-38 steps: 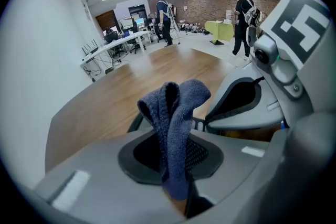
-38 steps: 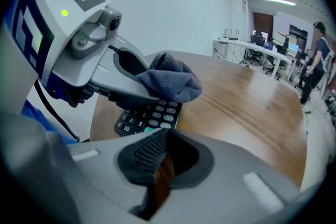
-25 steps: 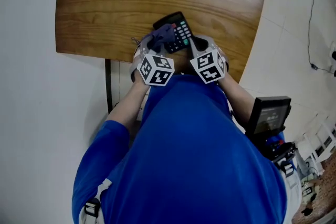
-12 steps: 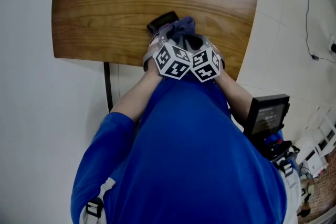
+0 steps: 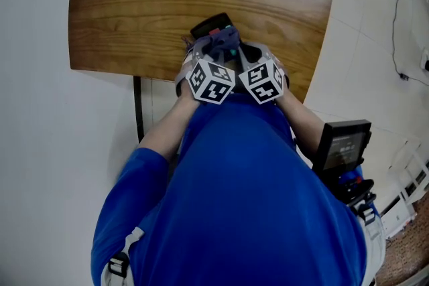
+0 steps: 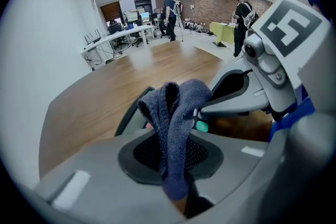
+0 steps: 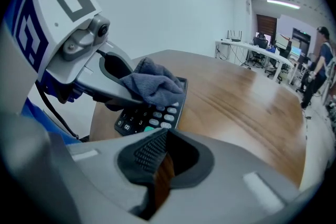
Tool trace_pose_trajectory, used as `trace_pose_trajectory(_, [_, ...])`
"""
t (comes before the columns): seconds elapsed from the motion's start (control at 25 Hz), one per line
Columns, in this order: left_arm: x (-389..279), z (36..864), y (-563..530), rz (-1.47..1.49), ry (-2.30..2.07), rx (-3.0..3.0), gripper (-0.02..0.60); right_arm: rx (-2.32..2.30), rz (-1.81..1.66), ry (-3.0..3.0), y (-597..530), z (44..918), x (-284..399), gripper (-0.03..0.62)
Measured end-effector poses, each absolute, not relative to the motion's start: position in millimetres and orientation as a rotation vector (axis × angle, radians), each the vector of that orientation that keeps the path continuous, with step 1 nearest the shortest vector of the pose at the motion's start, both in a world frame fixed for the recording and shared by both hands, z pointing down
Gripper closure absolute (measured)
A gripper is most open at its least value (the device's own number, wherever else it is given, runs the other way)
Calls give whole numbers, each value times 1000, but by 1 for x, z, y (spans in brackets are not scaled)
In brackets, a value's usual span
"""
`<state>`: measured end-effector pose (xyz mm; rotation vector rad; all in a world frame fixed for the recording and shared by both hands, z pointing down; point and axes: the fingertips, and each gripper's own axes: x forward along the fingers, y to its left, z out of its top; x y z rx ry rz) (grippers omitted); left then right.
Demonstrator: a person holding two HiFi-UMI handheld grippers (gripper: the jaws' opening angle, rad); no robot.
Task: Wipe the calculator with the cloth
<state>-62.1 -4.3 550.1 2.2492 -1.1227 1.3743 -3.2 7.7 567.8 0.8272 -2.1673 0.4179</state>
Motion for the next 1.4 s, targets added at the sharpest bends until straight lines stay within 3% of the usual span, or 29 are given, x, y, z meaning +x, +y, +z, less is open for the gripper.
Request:
trace_pose_trajectory(0.44, [-112, 557, 16, 1361, -1217, 2142, 515, 815, 406, -2166, 7, 570, -3, 591])
trace_pose_trajectory(1.0, [-45, 563, -31, 1361, -1125, 2290, 515, 1024, 441, -2154, 0, 564, 46, 591])
trace_pose_trajectory(1.4, [-71, 569, -16, 1397, -1148, 2251, 515, 989, 451, -2173, 8, 566, 36, 591])
